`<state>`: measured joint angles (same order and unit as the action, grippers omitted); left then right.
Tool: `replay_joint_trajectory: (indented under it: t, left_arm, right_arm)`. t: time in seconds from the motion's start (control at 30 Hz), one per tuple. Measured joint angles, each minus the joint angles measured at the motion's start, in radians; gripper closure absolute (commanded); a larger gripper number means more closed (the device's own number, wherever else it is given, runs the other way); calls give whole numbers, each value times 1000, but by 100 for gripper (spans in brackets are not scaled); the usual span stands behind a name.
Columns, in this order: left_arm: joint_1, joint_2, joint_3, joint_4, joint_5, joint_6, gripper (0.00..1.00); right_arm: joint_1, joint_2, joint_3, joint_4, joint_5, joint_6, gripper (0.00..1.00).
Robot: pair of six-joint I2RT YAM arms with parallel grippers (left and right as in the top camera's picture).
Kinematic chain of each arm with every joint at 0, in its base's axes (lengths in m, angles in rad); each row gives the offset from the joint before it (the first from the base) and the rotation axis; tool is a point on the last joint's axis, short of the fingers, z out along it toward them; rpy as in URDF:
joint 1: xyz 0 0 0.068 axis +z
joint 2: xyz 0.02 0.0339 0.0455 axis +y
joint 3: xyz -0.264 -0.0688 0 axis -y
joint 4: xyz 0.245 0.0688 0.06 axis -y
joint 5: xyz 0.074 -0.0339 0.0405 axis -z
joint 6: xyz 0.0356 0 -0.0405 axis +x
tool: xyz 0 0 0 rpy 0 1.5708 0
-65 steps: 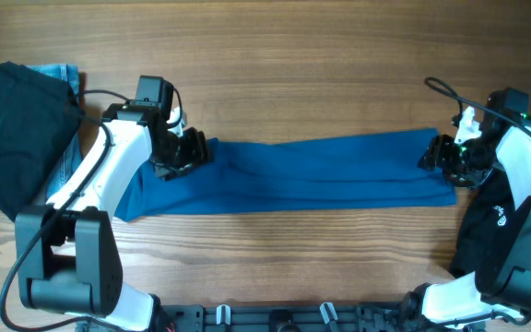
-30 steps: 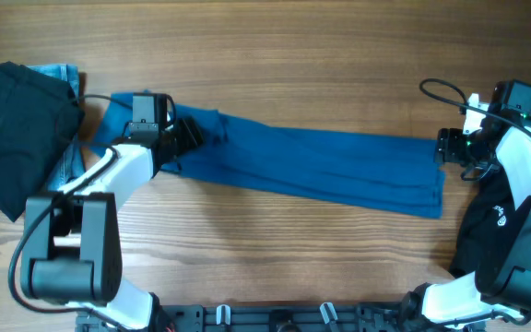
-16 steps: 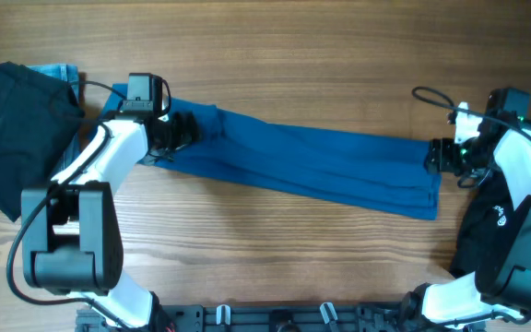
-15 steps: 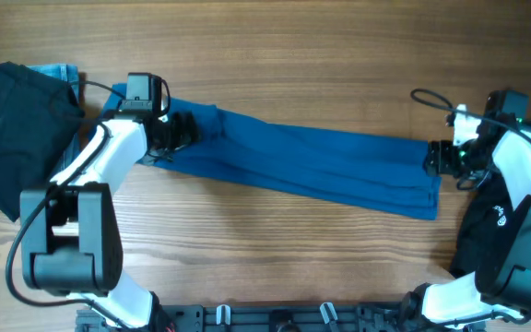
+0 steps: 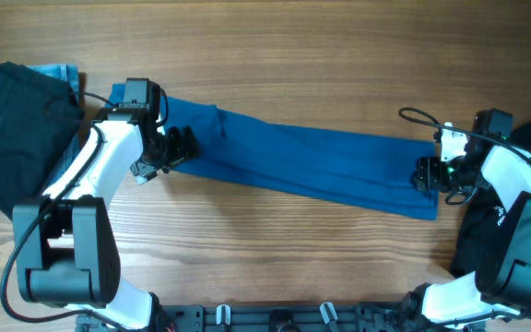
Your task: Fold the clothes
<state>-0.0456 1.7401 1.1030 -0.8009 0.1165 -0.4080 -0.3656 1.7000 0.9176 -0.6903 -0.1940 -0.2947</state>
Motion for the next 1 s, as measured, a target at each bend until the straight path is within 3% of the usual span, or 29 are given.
replay_joint_trajectory:
  t: [0.33,0.47,0.73,1.0]
  left_arm:
    - [0,0,0,0,0,0,0]
    - [0,0,0,0,0,0,0]
    - [1,0,0,0,0,0,1]
    - [76,-96,0,-34,4,0,0]
  right_arm:
    - [-2,0,-33,3,-113,7,67]
    - [-2,1,-39,19,-124,57,96]
    - [-2,2,-6,-6,-112,195,96]
    - [-1,2,353,-236,89,292,96]
